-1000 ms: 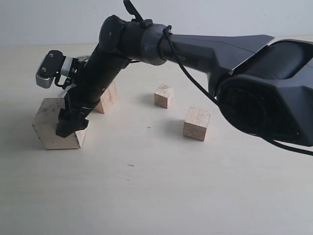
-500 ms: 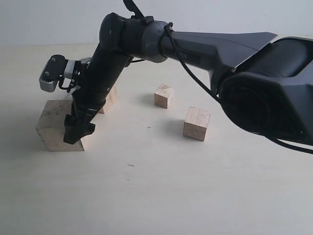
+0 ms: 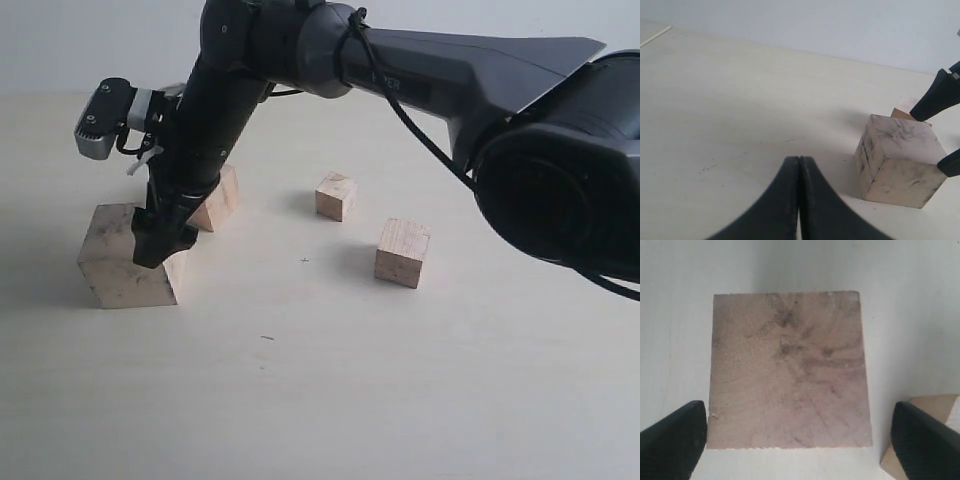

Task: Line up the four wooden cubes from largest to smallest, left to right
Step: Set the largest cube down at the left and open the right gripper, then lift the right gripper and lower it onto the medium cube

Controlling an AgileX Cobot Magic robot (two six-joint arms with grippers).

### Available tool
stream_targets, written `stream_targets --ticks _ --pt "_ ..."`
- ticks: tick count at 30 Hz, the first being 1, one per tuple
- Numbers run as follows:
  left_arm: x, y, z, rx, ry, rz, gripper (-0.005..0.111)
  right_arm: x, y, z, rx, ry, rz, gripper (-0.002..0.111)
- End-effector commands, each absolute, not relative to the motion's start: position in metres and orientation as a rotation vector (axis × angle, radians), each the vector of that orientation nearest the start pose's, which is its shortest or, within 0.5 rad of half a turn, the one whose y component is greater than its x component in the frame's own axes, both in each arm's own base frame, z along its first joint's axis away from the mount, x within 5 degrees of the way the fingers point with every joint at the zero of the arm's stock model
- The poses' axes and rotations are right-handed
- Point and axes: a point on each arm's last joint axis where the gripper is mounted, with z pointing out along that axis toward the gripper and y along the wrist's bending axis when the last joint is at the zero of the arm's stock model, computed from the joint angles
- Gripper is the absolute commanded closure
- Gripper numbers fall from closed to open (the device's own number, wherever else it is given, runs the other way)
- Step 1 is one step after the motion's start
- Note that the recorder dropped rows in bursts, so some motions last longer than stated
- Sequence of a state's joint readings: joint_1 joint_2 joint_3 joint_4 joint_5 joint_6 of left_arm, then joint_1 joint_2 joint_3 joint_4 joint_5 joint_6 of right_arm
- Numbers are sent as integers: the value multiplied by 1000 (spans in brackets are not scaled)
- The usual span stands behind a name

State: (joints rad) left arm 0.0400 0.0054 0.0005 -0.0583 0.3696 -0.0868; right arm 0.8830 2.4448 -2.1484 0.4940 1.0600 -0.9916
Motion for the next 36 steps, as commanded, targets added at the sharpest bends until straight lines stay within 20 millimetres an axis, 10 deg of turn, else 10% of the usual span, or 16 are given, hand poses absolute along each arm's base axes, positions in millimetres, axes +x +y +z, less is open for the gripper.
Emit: stream_targets --ticks 1,13,23,36 --pt "53 0 180 -152 1844 -97 107 295 425 190 -2030 1805 715 15" --pt "53 0 180 -152 1844 -97 107 312 418 241 -1605 1962 635 15" --pt "53 0 180 -152 1844 -97 107 352 407 221 -1331 2055 462 15" --pt "53 0 180 -153 1844 -98 107 365 409 174 -1406 2041 497 15"
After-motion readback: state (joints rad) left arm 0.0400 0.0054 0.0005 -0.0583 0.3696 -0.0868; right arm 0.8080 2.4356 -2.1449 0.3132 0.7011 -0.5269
